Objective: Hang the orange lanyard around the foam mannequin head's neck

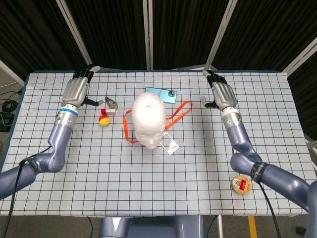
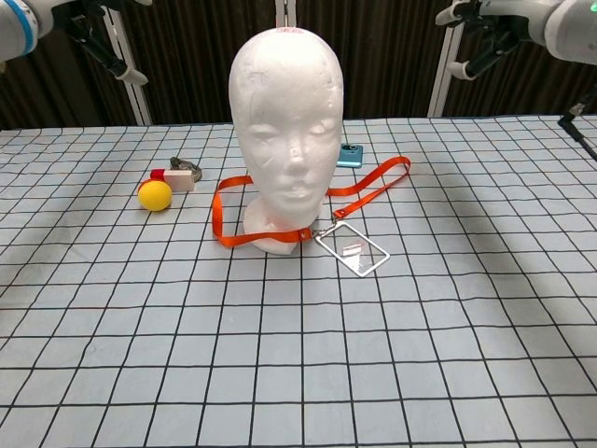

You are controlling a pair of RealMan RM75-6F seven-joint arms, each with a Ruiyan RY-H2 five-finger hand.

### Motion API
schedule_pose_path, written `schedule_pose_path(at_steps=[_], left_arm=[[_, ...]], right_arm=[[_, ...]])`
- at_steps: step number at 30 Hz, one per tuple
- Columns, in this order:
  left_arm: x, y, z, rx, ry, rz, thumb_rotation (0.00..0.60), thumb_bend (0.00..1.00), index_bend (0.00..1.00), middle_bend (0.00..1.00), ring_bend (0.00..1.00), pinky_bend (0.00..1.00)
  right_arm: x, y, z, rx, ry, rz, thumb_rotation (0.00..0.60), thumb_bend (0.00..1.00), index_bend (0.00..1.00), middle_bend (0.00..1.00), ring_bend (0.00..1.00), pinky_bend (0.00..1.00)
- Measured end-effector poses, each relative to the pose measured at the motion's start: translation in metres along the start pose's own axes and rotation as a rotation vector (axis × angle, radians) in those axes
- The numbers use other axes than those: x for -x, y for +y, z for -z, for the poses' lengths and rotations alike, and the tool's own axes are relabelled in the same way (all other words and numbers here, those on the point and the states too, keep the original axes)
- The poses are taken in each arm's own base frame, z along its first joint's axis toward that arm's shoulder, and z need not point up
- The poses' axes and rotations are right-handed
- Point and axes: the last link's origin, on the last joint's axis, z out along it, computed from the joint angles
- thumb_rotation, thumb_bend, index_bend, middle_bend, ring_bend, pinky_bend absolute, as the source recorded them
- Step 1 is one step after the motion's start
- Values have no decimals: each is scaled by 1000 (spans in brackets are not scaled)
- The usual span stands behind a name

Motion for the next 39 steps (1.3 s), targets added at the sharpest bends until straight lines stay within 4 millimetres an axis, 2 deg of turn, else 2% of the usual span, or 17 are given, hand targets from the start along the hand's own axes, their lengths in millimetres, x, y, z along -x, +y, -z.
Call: schedule_pose_path(at_steps=[4,7,12,16,19,22,25,28,36,39], left_arm=[[-10,-14,31,4,28,-79,600,0,0,0,0,0],[-14,-24,53,-5,36,-123,600,0,0,0,0,0],[-18,-45,102,-57,53,-200,600,0,0,0,0,0],[-18,-62,155,-137,44,-242,600,0,0,0,0,0],[-19,-76,189,-205,31,-282,600,0,0,0,0,0],[-20,-86,213,-252,38,-309,600,0,0,0,0,0],[-17,-91,228,-268,29,-326,600,0,0,0,0,0],[-15,-93,235,-266,23,-328,600,0,0,0,0,0],[-11,-97,238,-254,-8,-314,600,0,0,0,0,0],[-11,-101,236,-262,-16,-311,600,0,0,0,0,0]], right_arm=[[-1,20,36,-13,-52,58,600,857,102,24,0,0],[-3,37,63,-16,-82,115,600,976,122,32,0,0],[10,51,94,-49,-151,159,600,1000,143,27,0,0],[26,54,113,-105,-216,180,600,1000,147,32,0,0],[43,53,123,-150,-269,165,600,1000,165,53,0,0],[63,48,128,-198,-307,163,600,1000,181,79,0,0],[82,40,128,-240,-332,171,600,1000,185,91,0,0],[101,30,126,-274,-355,178,600,1000,186,96,5,8],[153,-1,115,-350,-415,204,600,1000,171,100,47,29],[164,-9,111,-354,-417,208,600,1000,171,109,57,29]])
